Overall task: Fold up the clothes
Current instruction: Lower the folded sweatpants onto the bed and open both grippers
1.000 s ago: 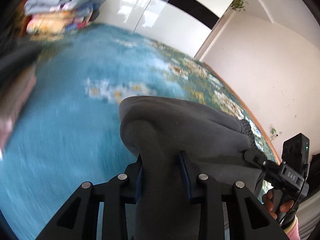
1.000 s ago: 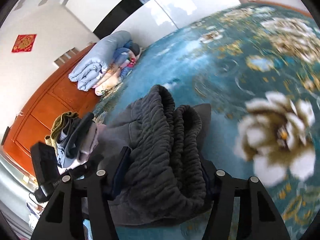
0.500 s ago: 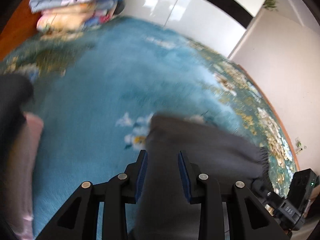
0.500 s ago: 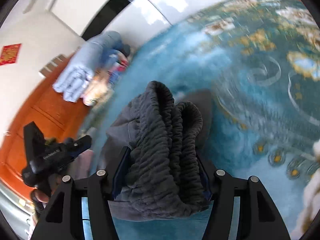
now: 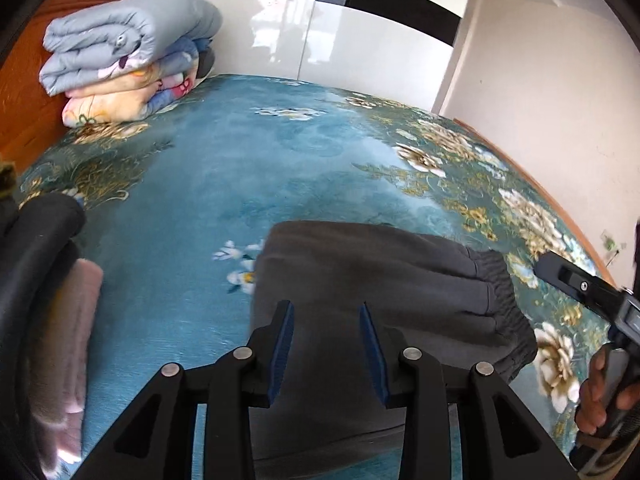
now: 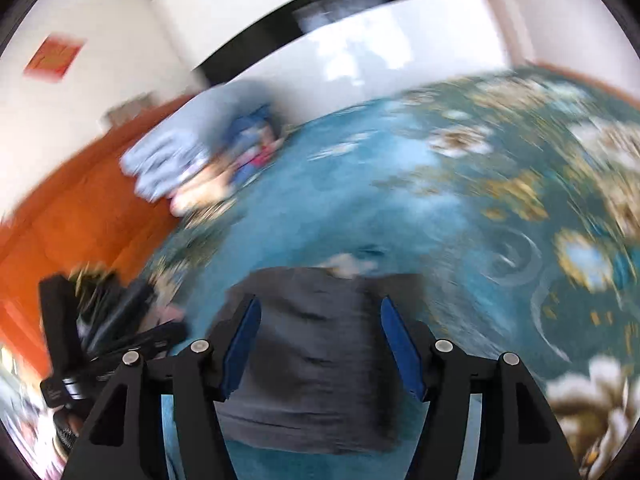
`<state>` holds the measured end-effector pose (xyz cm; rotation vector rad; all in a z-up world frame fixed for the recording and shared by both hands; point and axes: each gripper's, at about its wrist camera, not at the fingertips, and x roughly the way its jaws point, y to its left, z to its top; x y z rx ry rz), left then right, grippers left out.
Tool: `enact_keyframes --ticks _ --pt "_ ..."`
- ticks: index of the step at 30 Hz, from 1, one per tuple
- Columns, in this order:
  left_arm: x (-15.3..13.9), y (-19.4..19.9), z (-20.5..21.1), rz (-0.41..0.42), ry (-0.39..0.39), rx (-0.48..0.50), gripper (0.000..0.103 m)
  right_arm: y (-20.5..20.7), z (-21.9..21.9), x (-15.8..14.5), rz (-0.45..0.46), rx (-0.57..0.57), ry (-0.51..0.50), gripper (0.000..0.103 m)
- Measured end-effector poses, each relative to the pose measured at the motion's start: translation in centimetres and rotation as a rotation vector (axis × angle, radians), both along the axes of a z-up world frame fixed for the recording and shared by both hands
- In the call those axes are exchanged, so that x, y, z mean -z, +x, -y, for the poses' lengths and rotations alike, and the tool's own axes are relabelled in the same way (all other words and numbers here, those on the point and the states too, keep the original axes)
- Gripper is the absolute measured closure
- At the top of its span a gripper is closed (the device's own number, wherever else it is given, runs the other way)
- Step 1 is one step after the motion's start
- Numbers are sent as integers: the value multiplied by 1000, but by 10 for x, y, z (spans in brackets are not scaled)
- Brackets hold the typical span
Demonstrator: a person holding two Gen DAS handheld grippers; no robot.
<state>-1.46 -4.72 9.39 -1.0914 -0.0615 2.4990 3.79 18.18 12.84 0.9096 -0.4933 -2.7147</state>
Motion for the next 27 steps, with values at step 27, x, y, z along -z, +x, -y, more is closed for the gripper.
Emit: enact_keyframes --ticks 27 --pt "53 84 -4 199 59 -140 36 76 -23 54 180 64 89 33"
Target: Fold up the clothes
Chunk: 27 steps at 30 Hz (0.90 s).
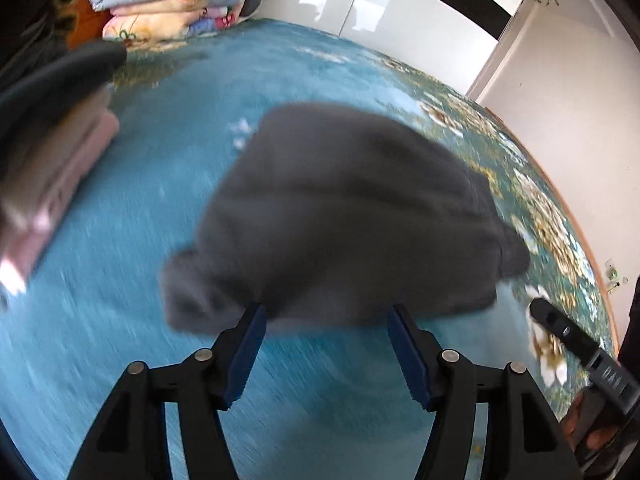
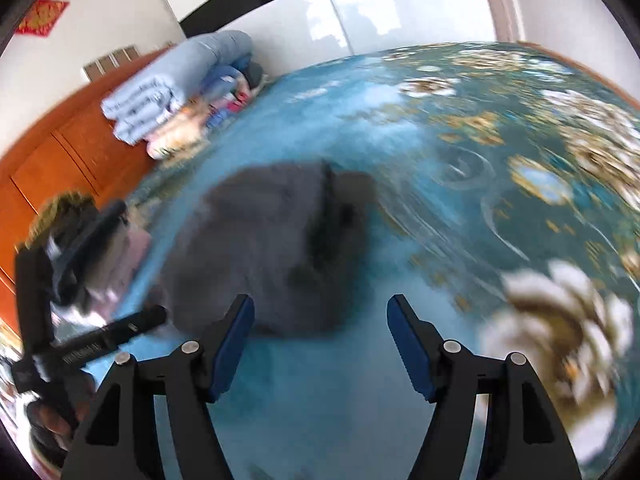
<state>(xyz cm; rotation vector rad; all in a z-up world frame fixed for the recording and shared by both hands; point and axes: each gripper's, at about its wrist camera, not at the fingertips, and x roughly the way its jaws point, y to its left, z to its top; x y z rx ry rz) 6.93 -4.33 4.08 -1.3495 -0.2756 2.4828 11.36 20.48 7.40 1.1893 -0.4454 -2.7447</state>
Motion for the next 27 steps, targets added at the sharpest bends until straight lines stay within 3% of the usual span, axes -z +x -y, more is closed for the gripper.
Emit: enact_keyframes --ticks 6,9,15,27 --pt "11 25 -56 -83 -138 -33 36 18 -7 28 32 12 55 30" --pt "21 26 -74 -76 -176 -63 34 17 -5 34 22 5 62 28" --pt "32 32 -85 -113 -213 -117 24 19 3 39 19 -12 94 23" --pt "38 32 -88 -90 -236 -154 5 17 -1 44 26 -4 82 22"
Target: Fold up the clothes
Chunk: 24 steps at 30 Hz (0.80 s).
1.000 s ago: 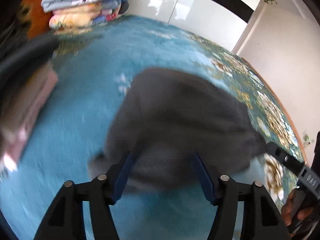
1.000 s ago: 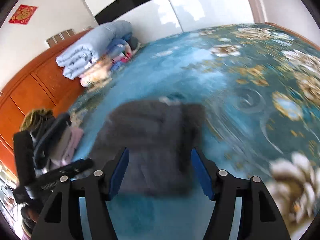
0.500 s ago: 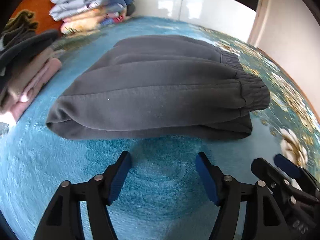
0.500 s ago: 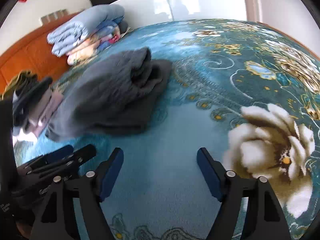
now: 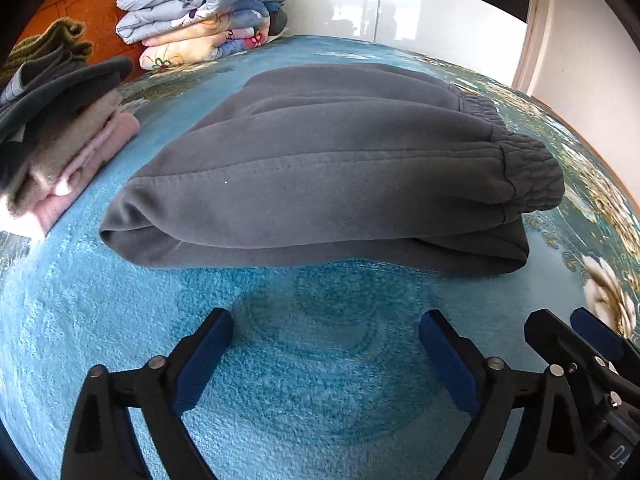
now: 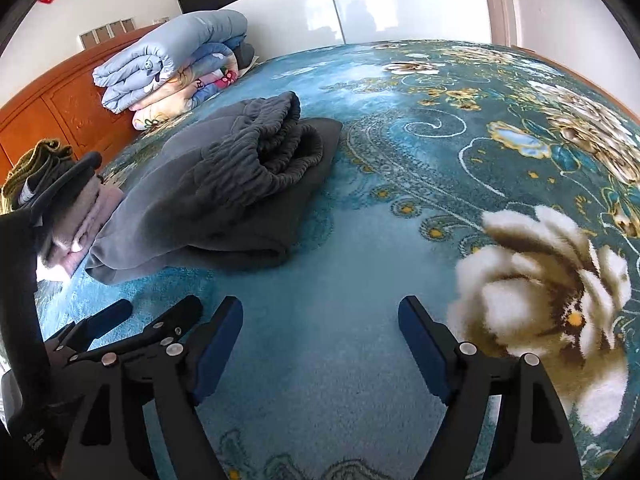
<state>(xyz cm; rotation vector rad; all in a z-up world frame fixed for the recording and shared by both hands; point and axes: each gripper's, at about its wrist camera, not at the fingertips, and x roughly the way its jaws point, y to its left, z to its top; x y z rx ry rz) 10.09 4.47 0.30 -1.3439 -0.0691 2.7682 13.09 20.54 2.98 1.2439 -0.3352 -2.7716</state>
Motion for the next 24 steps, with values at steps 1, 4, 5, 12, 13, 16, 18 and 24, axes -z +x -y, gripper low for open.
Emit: enact_keyframes --ticks 1,4,5,12,13,16,18,24 --pt "0 0 0 2 2 1 4 0 0 0 -1 -1 -1 22" --pt "1 -2 2 11 11 6 0 1 -1 1 -2 -1 -11 21" --pt "2 -2 2 12 13 8 0 1 -2 1 -2 -2 -16 21" --pt "2 -2 4 12 21 11 0 0 -3 2 -6 -10 -34 18" --pt "3 -2 4 11 22 11 0 1 -3 2 -6 -10 -34 18" --pt "3 -2 6 10 27 13 0 0 -3 2 -5 -12 -37 18" --pt "3 -3 6 9 27 14 0 0 -4 2 -5 -13 -39 17" --pt "3 -2 6 7 29 14 0 0 -4 3 -7 -15 -41 17"
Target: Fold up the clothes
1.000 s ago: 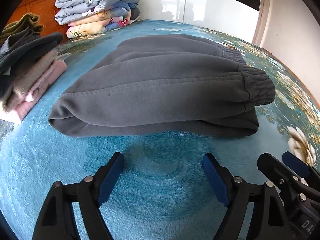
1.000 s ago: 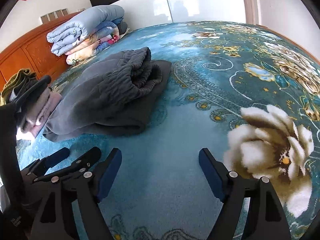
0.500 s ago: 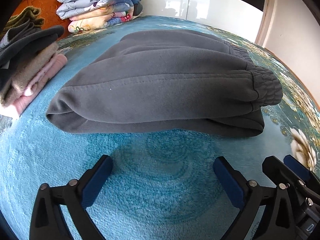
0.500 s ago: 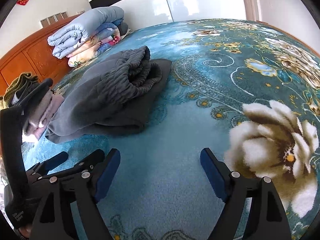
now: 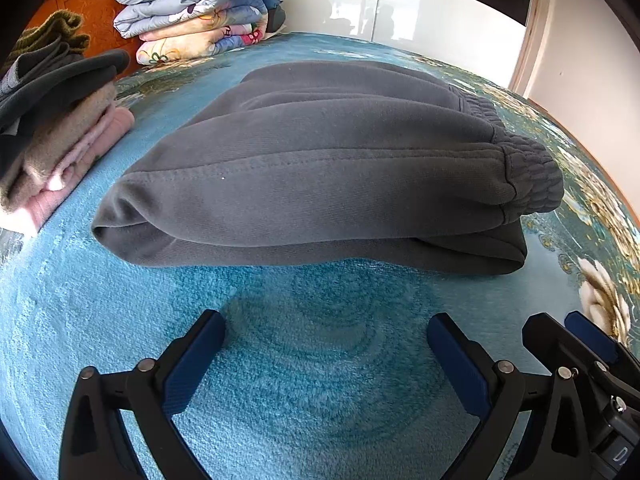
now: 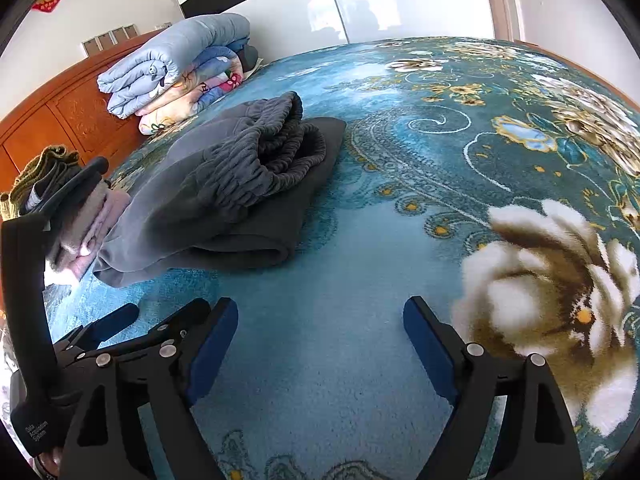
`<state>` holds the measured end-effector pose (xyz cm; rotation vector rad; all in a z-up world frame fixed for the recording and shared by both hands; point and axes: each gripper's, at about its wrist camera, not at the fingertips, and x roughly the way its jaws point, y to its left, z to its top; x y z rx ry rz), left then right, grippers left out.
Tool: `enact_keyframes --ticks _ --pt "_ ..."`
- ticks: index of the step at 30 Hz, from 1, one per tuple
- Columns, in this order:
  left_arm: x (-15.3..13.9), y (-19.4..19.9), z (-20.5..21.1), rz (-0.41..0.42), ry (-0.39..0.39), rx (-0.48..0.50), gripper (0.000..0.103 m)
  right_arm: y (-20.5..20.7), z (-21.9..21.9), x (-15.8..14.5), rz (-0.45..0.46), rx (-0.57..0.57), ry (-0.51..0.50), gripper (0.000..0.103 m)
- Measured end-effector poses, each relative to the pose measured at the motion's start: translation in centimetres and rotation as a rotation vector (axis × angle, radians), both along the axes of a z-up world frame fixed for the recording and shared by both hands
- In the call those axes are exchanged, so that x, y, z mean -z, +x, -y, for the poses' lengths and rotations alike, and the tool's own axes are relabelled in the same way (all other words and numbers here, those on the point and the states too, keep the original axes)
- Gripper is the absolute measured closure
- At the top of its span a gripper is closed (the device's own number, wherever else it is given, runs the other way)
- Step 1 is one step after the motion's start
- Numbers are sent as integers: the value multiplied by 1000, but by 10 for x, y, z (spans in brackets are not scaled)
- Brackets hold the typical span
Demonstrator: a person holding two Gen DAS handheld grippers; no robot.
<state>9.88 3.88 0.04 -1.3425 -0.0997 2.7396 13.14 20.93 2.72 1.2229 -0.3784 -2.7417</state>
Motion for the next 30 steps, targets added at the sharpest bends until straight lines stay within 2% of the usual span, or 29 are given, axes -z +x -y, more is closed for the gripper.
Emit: enact_keyframes --ticks 30 --pt "-1 1 0 -1 9 -5 0 1 1 -1 -2 0 -10 15"
